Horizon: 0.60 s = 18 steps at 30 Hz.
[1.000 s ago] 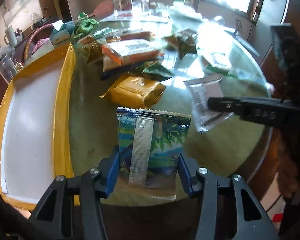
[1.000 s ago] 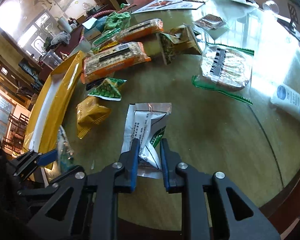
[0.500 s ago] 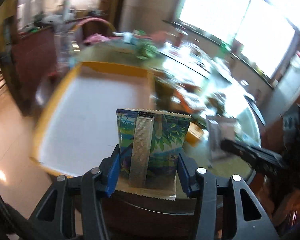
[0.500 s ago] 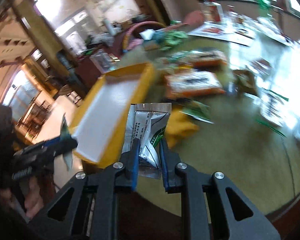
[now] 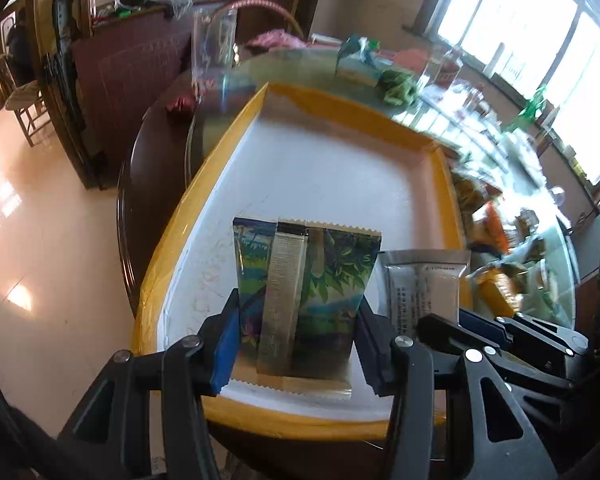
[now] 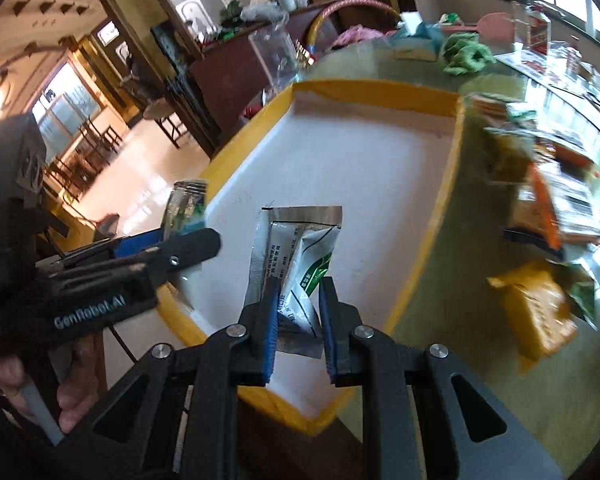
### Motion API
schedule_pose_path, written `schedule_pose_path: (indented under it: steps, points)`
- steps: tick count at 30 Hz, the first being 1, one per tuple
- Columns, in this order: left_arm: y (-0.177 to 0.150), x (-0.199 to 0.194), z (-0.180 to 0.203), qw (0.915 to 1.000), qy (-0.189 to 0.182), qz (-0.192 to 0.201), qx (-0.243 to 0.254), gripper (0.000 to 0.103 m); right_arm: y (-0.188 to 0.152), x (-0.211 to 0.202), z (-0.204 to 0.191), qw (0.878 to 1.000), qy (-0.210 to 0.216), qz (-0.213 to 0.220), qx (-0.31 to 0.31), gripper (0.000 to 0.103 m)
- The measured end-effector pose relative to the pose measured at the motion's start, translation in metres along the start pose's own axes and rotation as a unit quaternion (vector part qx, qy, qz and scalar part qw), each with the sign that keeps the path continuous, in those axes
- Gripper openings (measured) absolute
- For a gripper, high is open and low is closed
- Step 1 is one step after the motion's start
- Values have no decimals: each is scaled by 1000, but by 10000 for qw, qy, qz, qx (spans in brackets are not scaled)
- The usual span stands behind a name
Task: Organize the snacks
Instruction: 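Carry the leaf-print packet with the left tool while the right tool carries the sachet into the tray, then open both tools, releasing the packets in the tray, and withdraw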
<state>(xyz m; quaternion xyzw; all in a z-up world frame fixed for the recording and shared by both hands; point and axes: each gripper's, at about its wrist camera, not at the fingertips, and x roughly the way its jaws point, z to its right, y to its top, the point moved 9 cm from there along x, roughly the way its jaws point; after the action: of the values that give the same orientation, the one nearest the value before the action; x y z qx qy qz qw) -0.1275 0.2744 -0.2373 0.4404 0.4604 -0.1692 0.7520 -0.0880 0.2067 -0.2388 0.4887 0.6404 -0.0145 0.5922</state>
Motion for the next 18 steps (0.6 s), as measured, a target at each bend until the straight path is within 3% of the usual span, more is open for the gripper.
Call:
schedule_pose_path:
  steps: [4,8,11,13,15,18]
  points:
    - [-3,15,-11,9996,217,-145,44,52,-1,21,-3,9995,-274,-154,-80,21]
    - [-10,28,-16,9993,44,-360,-41,58,-7,30,-6,9983,-408,-279,-295,22]
    - [-11,25,-12,9996,-28,-268,99,72,-10,33,-3,9981,-427,-325,-301,25]
    - [-9,20,-10,9994,-282,-208,-51,74,-9,32,-2,9985,-384,-317,-243,45]
    - [-5,12,-13,9977,-553,67,-383,84,-7,24,-3,9992,-298,-159,-194,67]
    - [-4,1,-17,9967,-506,304,-550,84,-4,7,-6,9996,-139,119,-197,72]
